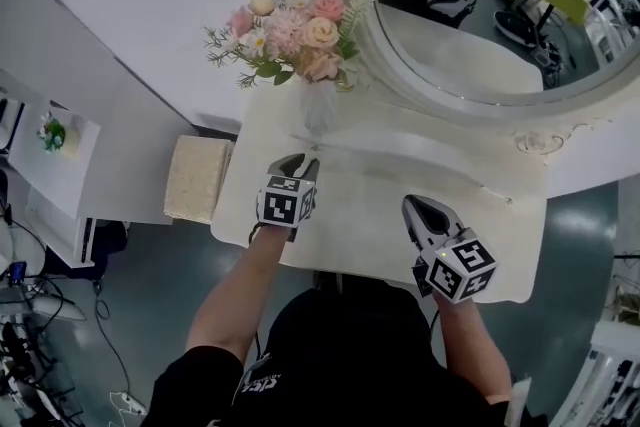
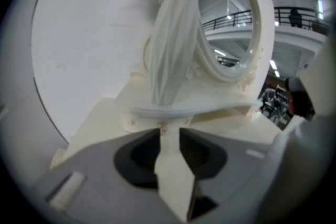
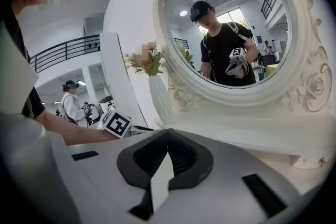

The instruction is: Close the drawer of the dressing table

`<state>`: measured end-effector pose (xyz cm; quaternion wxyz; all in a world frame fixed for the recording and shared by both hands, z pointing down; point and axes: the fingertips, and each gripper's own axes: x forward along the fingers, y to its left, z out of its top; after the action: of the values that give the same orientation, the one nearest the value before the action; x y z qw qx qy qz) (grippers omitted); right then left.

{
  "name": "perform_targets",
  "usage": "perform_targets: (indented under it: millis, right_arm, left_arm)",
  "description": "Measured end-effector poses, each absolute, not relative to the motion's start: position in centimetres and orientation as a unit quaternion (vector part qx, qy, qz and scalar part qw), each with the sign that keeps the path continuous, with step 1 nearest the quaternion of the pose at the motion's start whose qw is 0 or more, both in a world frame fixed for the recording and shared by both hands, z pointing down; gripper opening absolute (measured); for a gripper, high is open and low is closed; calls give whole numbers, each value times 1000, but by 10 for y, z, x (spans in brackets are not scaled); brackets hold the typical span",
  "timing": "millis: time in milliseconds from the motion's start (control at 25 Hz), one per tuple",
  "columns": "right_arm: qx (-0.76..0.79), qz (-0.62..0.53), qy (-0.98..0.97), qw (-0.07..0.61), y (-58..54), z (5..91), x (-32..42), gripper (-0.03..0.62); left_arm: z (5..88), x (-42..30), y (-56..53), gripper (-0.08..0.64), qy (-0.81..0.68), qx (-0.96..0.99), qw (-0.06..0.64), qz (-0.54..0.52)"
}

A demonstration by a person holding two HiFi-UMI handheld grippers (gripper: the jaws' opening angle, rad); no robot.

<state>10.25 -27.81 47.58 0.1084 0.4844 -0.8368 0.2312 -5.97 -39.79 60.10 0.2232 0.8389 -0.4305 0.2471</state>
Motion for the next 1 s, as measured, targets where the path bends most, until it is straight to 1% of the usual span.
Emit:
perform_targets:
  millis: [280, 480, 640, 800, 1000]
  right_arm:
    - [506, 227, -826, 104, -244, 465, 99, -5]
    - [519, 220, -819, 105, -224, 456, 104, -5]
    - [524, 214, -818, 106, -217, 448, 115, -5]
    - [525, 196, -823, 90, -220, 431, 125, -5]
    - [516, 189, -832, 77, -221, 421, 150, -5]
  left_arm:
    - [543, -55, -366, 92, -420, 866, 177, 204]
    - [519, -52, -345, 74, -413, 878, 156, 185]
    - [495, -43, -327, 67, -406, 888, 129, 171]
    - [470, -29, -312, 61, -397, 899, 104, 156]
    - [445, -3, -301, 51, -392, 904, 95, 143]
